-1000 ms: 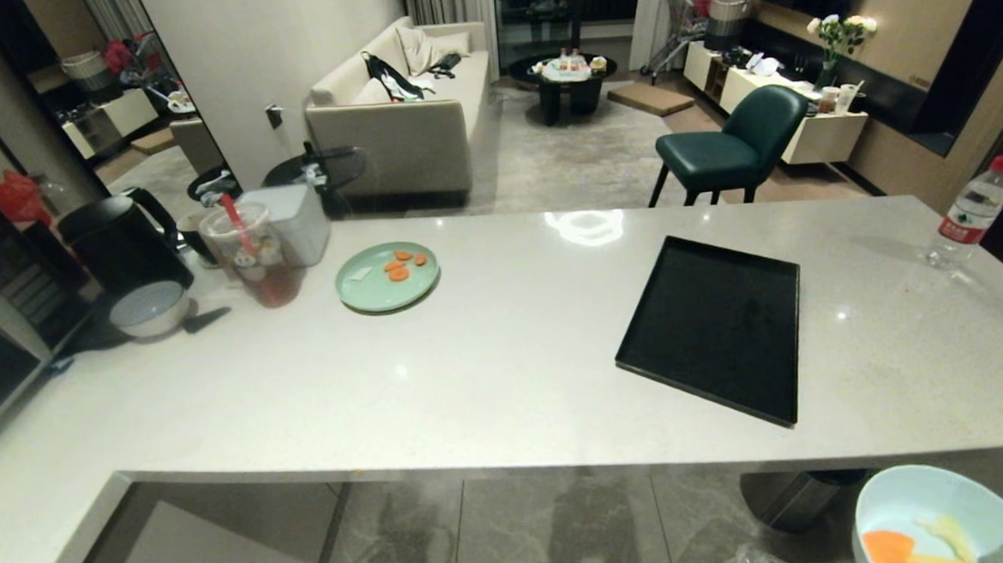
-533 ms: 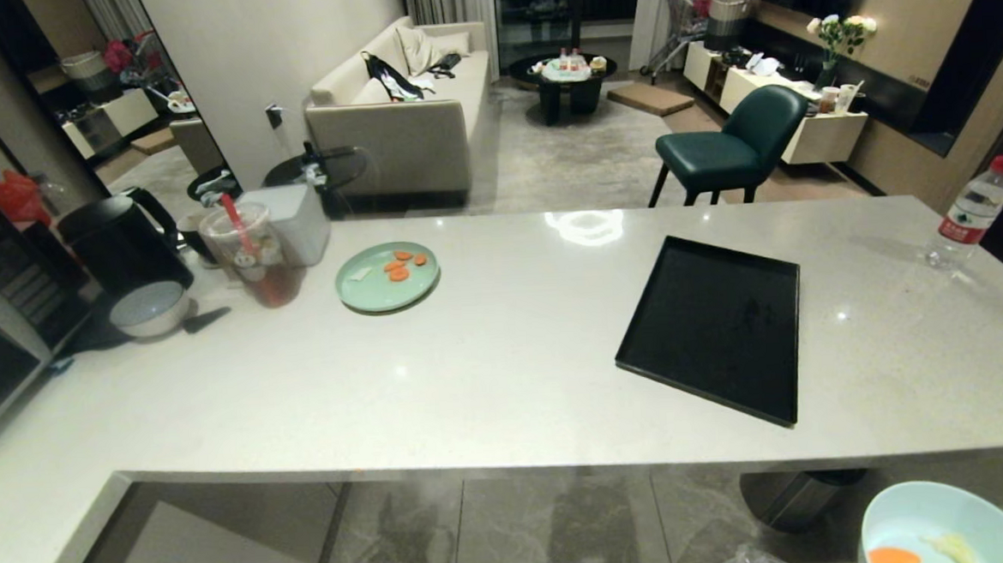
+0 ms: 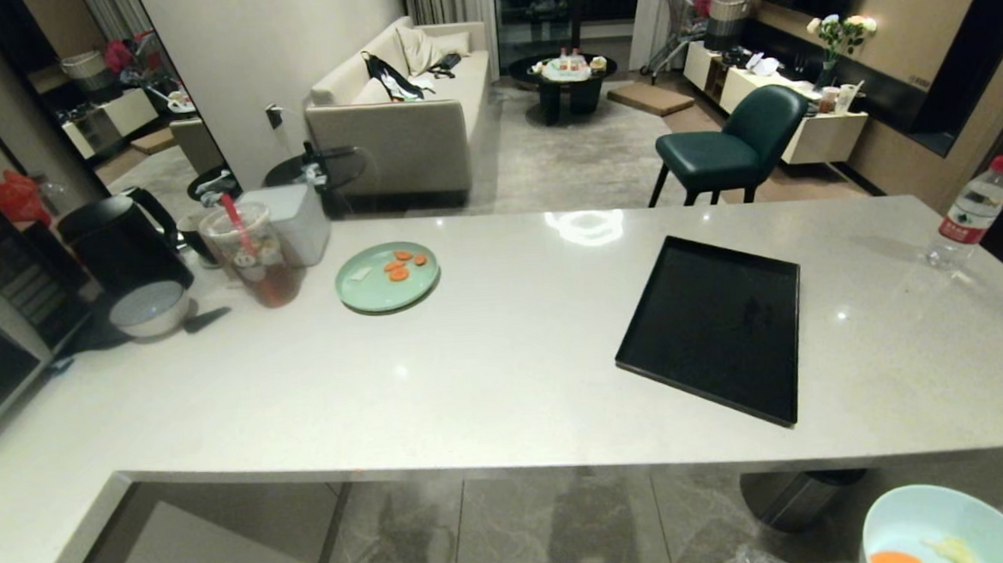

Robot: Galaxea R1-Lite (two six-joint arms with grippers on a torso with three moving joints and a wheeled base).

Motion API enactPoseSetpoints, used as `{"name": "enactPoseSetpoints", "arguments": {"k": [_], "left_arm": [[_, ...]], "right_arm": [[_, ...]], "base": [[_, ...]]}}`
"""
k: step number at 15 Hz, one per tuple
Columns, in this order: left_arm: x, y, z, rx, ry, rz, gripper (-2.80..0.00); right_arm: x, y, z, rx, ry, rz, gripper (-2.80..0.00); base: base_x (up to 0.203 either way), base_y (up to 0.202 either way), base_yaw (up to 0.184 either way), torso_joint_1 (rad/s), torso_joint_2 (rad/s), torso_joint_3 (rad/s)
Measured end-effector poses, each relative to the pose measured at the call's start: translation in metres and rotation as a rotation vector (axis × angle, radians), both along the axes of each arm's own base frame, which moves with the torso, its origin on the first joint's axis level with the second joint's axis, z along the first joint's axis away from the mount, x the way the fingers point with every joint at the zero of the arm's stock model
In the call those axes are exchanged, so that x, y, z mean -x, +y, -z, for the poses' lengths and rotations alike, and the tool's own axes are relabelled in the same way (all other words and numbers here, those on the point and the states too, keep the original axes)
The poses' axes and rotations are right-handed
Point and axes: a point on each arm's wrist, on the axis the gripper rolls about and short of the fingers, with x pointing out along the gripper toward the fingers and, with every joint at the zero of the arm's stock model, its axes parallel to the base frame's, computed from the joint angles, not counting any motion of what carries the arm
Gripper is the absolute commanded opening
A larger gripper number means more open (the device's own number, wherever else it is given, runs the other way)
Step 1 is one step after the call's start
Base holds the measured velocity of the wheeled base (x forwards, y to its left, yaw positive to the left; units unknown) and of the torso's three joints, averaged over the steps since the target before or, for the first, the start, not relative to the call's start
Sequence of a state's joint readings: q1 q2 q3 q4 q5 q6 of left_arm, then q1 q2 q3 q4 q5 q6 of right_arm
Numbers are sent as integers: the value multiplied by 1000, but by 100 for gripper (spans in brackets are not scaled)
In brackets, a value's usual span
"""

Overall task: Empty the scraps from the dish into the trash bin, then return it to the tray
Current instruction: Move the bowl over the trash can

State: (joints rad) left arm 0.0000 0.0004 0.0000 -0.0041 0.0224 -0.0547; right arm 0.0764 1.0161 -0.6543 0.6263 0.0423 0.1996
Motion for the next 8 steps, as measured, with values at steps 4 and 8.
{"name": "enactPoseSetpoints", "arguments": {"k": [4,8], "left_arm": [[0,0,0,0,0,0,-280],[0,0,0,0,0,0,-280]], "right_arm": [[11,-1,5,0,3,0,-280],[35,-3,11,19,27,-28,-280]], "base": [[0,0,0,0,0,0],[0,0,0,0,0,0]]}}
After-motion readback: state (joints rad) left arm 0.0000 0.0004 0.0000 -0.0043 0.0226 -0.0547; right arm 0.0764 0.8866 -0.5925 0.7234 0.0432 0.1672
